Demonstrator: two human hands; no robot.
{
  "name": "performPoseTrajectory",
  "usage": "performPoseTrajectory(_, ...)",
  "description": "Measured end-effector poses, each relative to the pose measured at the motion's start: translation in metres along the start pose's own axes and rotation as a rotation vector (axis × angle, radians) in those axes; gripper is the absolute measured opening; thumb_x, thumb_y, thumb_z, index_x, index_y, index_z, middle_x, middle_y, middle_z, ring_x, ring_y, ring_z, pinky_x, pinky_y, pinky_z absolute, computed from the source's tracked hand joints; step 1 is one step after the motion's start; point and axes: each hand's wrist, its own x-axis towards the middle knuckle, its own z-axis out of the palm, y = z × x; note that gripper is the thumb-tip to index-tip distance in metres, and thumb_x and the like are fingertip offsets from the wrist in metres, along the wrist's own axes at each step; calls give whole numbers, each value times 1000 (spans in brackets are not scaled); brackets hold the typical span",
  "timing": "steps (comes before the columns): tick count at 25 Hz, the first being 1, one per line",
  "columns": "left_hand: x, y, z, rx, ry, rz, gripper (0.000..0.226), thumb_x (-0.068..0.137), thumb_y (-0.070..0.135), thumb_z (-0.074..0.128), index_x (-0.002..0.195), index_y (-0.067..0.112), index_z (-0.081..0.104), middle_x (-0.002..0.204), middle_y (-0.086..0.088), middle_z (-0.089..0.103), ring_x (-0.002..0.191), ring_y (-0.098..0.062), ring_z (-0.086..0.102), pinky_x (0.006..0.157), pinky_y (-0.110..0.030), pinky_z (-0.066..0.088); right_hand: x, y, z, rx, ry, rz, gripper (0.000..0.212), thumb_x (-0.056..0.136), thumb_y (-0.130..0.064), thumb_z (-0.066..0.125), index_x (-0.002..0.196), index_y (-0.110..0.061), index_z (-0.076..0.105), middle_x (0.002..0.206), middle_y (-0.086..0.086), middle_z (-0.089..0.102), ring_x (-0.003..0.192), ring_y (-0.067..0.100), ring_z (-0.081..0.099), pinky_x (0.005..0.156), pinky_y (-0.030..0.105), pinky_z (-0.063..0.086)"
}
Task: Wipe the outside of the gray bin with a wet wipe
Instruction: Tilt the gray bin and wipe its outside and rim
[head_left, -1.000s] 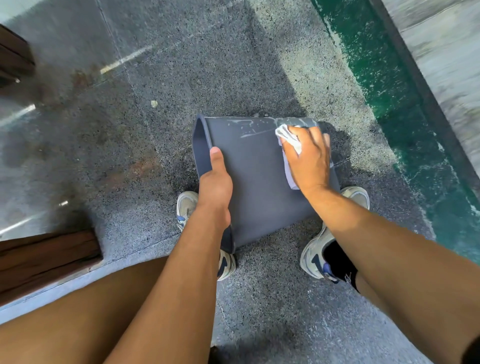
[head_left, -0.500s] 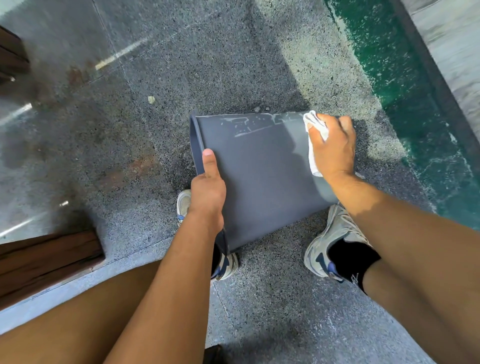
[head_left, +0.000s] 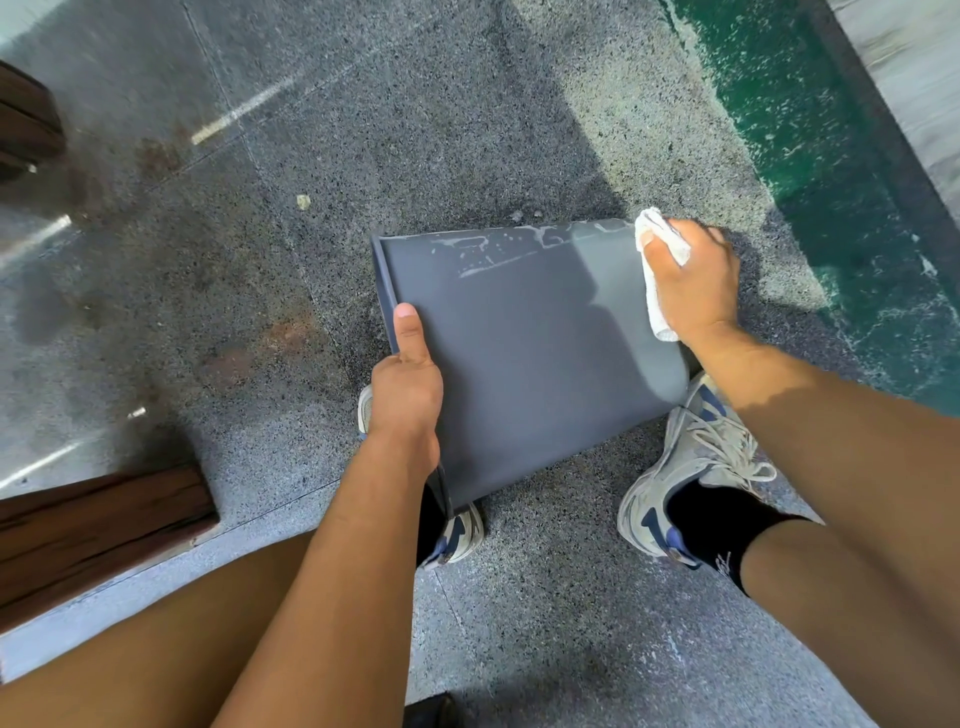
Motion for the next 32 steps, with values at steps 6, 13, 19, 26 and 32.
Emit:
performPoseTrajectory(6,7,-4,-3,31,24,9,72,82,87,27,82,20,53,83,1,51,74,-21,48,85,-42,46,11,16,6,40,-17,40,38,91,-45,53,99,-12,68,96,16,68,86,35,61,73,34,44)
performPoseTrajectory(13,8,-5,-3,-6,36,32,72,84,85,29,82,18,55,82,1,54,78,-22,51,84,-41,47,11,14,5,-15,-30,45,34,94,-38,57,102,-8,70,93,19,70,76,27,55,66,29,35)
performPoseTrajectory(19,6,-1,-2,-42,7,17,66,87,82,30,79,19,50,80,2,47,73,-19,44,79,-37,38,16,13,-10,-293,-259,-50,26,97,-15,57,119,-12,70,107,25,69,89,39,63,78,36,50)
performPoseTrajectory(26,2,17,-3,-182,-241,-121,98,66,93,42,133,23,58,127,4,67,114,-22,64,101,-48,49,-10,38,-24,-338,-272,253,36,99,-29,58,128,-8,63,84,11,61,54,15,51,46,18,37)
performPoseTrajectory(32,-27,38,6,-305,-473,8,17,98,24,55,106,23,70,99,-1,78,90,-21,74,83,-43,60,-33,23,-54,-96,0,487,57,84,-29,73,136,-12,54,121,18,66,104,33,66,76,34,56)
